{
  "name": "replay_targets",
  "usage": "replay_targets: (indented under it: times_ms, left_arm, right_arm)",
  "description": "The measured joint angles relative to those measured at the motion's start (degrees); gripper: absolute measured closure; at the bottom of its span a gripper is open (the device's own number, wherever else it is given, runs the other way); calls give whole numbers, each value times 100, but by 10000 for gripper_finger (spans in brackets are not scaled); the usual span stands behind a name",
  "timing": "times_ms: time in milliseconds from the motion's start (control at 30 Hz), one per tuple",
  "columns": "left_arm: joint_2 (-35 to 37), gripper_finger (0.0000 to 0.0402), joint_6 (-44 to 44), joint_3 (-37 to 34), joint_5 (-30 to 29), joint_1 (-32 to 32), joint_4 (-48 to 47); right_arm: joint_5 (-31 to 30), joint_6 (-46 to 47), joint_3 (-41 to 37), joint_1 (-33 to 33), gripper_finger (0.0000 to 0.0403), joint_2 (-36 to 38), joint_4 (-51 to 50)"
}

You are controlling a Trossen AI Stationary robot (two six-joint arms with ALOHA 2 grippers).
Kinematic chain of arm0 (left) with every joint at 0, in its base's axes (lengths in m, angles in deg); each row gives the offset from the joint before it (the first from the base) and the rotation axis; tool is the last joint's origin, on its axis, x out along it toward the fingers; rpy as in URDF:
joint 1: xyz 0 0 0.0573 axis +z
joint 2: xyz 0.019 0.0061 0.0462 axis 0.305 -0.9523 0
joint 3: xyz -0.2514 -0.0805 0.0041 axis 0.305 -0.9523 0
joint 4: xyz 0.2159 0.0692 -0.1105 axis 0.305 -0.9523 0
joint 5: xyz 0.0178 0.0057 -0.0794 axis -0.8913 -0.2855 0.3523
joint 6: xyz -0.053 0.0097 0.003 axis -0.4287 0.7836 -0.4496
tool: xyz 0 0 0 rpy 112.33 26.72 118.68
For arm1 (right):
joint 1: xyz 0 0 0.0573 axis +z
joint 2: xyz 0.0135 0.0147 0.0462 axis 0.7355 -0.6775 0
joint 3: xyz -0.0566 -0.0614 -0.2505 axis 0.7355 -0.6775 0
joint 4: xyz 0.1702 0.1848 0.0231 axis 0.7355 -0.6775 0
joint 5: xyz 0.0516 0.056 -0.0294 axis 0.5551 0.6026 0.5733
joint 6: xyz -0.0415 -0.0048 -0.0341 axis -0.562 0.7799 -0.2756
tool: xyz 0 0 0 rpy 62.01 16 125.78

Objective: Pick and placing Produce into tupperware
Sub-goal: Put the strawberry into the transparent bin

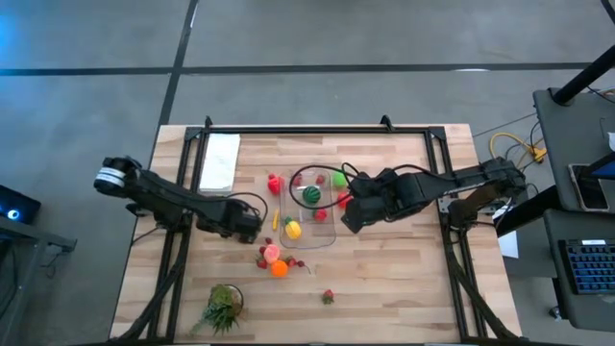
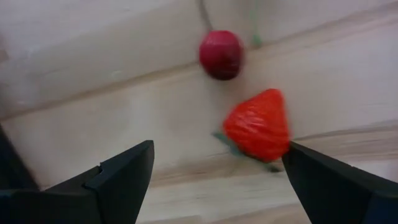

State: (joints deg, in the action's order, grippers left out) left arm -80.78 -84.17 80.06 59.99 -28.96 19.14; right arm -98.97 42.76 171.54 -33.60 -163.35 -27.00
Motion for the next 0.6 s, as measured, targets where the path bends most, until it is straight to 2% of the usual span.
replay_targets:
  times_ms: [233, 600]
  left_arm:
    - [-335, 63, 343, 138, -76, -7, 42]
    - [-350, 63, 353, 118, -188, -13, 132]
  right_arm:
    - [-3, 48, -2, -4, 83, 0, 12]
    - [-12, 262, -11, -6, 84, -11, 58]
